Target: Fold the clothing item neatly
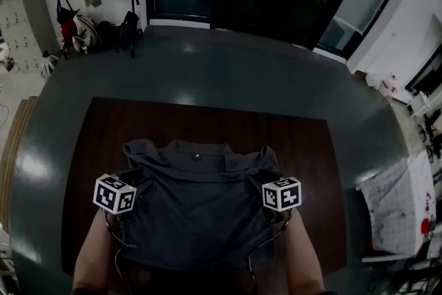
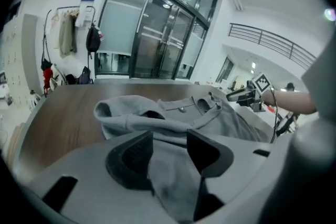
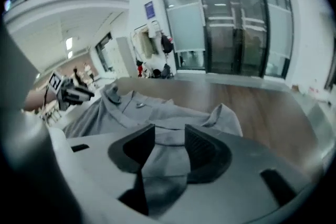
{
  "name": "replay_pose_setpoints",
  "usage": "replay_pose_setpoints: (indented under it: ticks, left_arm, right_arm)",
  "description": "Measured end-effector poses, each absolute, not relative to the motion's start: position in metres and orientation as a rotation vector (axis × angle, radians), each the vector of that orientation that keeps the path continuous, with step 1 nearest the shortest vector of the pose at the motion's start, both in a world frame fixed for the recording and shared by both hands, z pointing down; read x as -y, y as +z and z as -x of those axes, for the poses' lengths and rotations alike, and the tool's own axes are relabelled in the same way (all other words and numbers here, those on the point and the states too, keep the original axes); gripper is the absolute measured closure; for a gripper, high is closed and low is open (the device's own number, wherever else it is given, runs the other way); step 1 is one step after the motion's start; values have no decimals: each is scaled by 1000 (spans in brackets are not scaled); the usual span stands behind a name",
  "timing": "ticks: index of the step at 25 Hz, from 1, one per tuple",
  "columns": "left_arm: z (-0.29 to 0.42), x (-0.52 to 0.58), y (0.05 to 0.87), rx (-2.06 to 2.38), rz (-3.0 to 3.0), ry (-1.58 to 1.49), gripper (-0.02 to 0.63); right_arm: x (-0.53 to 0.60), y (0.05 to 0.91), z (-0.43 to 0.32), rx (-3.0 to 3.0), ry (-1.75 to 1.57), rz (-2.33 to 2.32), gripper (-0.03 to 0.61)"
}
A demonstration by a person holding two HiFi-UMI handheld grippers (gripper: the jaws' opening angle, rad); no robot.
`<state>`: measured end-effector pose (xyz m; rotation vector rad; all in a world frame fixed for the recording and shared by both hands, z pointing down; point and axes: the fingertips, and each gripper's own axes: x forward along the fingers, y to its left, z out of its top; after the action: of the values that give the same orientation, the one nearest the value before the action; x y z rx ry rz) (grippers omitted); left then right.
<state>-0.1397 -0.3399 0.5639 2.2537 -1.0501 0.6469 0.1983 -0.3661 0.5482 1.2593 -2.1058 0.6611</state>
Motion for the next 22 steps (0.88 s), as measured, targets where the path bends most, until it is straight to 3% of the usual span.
replay_pose_setpoints:
  ticks: [4,9,12,15,22]
  left_arm:
    - [102,345,575,954,-2306,739,420]
    - [97,378,596,1013,-2236,796,422]
    - [102,398,602,1031,-2198,817,431]
    - [108,420,601,1077,-2206,840,483]
    - [130,468,605,1167,-2178,811,485]
  right_arm:
    - [357,572,-150,2079,355,-991,414]
    - [370,606,-146,1890,212,-949,426]
    - [386,608,-149,1845,187,-1004,557]
    - [408,603,-151,1852,141,-1051,561]
    - [478,593,-150,1872,84,-1182,566]
